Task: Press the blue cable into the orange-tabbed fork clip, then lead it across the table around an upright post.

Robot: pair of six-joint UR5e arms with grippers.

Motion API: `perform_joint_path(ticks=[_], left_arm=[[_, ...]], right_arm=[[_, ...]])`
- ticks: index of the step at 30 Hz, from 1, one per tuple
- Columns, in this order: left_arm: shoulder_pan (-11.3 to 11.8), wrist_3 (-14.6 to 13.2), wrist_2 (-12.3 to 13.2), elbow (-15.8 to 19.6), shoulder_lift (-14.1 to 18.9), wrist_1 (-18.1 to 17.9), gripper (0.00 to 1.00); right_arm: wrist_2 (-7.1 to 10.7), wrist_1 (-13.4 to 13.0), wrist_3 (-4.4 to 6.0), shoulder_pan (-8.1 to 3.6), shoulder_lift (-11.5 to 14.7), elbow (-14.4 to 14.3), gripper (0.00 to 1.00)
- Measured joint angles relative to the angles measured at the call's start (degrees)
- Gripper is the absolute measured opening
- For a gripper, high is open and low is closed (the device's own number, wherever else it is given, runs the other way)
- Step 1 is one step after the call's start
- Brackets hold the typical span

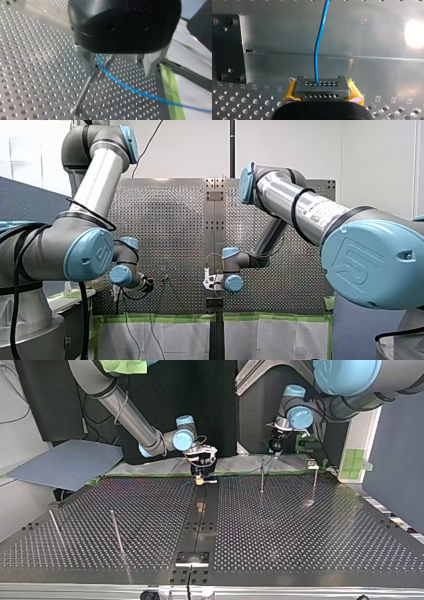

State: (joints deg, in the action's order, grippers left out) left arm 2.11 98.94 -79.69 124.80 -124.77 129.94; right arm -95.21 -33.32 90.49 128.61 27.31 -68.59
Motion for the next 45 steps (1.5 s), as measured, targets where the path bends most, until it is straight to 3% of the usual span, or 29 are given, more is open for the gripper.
perform_joint_path(ticks=[11,21,29,38,45], left_arm=[[-1.2,1.7,1.1,5.3,5.3,-4.6,1.00],[-2.1,2.0,-1.5,9.1,9.6,-9.3,1.00],[-2.9,0.2,-1.9,8.0,6.8,-13.1,1.00],[-3.5,0.1,-3.4,6.8,2.1,-17.8,1.00],[-4.3,0.1,-4.2,6.9,-1.0,-19.2,1.00]], right_arm=[[-0.07,0.0,0.22,-0.06,-0.7,0.0,0.00],[-0.02,0.0,0.40,0.09,-1.1,0.0,0.00],[0.01,0.0,0.46,0.25,-1.1,0.0,0.00],[0.02,0.1,0.47,0.29,-1.2,0.0,0.00],[0.01,0.1,0.69,0.29,-1.2,0.0,0.00]])
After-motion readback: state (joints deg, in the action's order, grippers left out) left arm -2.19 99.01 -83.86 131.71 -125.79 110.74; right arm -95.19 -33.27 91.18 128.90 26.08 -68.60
